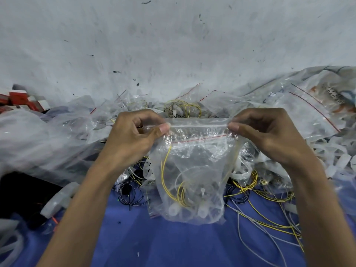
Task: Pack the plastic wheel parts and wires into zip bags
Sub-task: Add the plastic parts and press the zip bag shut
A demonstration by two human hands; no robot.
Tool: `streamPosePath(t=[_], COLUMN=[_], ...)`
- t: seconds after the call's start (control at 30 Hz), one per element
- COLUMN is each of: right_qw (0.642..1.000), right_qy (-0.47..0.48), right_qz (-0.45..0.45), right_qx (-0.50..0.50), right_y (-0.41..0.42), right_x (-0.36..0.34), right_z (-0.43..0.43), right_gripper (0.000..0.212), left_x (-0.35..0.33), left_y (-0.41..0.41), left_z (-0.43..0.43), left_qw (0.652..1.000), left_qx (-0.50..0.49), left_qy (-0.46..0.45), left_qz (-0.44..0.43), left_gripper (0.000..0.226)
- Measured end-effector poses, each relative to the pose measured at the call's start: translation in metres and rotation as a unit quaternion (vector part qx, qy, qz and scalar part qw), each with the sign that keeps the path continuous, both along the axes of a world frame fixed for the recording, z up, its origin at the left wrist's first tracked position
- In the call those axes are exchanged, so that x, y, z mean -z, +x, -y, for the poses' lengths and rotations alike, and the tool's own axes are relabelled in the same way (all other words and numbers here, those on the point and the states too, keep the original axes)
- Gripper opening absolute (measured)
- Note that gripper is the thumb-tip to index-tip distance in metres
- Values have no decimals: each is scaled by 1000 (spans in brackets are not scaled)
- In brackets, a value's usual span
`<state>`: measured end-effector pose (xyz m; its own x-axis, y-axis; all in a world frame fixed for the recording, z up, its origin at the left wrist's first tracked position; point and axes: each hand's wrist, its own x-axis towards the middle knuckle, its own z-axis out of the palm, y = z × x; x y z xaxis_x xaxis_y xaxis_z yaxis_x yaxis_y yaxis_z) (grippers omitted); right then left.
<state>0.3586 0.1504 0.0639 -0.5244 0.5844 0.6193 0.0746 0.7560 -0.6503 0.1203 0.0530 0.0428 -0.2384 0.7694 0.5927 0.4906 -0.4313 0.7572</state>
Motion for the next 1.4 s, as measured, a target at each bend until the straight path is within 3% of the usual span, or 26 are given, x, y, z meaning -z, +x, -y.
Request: streamPosePath(t=[0.1, 0.3, 0.5, 0.7, 0.9, 1.13, 1.27, 1.4], right_qw=[1000, 1000, 999, 997, 997, 977, 977, 972], right_qy=[25, -18, 10, 62, 45, 180, 182, 205], right_qz=[-4, 1, 41, 46, 66, 111, 106, 108], right_qx=[-2, -10, 12, 10, 3, 16, 13, 35], right_y=[0, -5, -5, -7, -12, -14, -14, -23], right_x=[1, -1, -4, -7, -9, -17, -17, -14], right_z=[0, 7, 9, 13, 19, 27, 29, 29], right_gripper=[10, 12, 7, 7, 3, 10, 7, 5], left_x=[-3, -9, -13, -13, -14, -15, -16, -14], left_y=[1, 5, 16, 21, 22, 36, 35, 36], left_z=[3, 10, 12, 11, 11, 12, 13, 12], left_qw=[1000, 999, 997, 987, 988, 975, 964, 976], left_qx=[4, 20, 0, -60, -43, -36, -67, -56], left_qy=[-16, -25, -9, 39, -5, 84, 104, 80], left_qz=[-3, -35, -79, -147, -151, -200, -235, -195], left_gripper=[8, 14, 4, 26, 12, 7, 7, 5])
